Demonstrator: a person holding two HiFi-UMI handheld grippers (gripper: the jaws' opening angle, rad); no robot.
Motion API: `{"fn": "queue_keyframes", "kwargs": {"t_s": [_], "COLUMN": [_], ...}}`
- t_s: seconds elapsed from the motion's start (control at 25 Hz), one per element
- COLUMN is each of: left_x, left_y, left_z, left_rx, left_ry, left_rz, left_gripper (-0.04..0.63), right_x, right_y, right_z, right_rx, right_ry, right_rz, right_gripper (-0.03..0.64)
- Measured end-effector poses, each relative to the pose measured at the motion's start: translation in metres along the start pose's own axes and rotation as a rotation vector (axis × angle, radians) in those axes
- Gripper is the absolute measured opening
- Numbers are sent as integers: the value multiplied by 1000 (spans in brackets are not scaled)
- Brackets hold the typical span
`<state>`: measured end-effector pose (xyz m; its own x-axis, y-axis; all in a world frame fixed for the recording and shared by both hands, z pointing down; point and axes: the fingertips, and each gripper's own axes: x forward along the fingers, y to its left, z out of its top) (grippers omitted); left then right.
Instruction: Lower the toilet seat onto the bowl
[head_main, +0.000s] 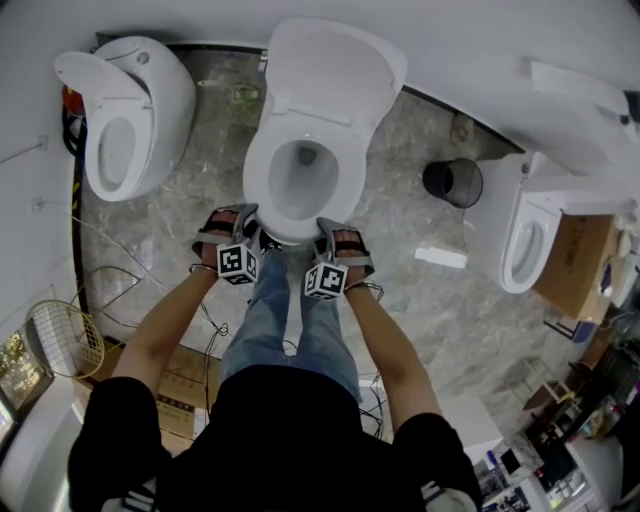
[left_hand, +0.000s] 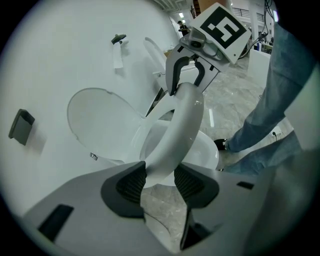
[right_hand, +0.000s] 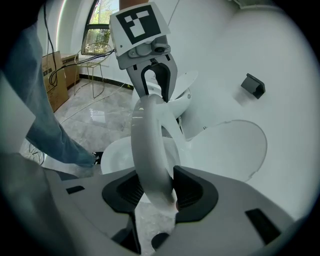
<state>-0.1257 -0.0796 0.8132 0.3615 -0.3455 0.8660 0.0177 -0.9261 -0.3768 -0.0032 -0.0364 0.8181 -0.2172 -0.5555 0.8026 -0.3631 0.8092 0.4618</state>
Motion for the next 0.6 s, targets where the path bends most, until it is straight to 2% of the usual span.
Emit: {"fn": "queue_keyframes", "kwargs": {"t_s": [0.4, 0.6], "left_x": [8, 8], "left_y": [-17, -19], "left_z": [-8, -9], "left_rx": [40, 43], "left_ry": [36, 39], "left_rz": [-18, 7], "left_gripper": [186, 189], "right_x": [7, 7], "right_y": [21, 23], "right_z": [-5, -6], "right_rx": [-35, -42], "right_ry": [24, 28], "right_rz": [22, 5], "right_gripper": [187, 192]}}
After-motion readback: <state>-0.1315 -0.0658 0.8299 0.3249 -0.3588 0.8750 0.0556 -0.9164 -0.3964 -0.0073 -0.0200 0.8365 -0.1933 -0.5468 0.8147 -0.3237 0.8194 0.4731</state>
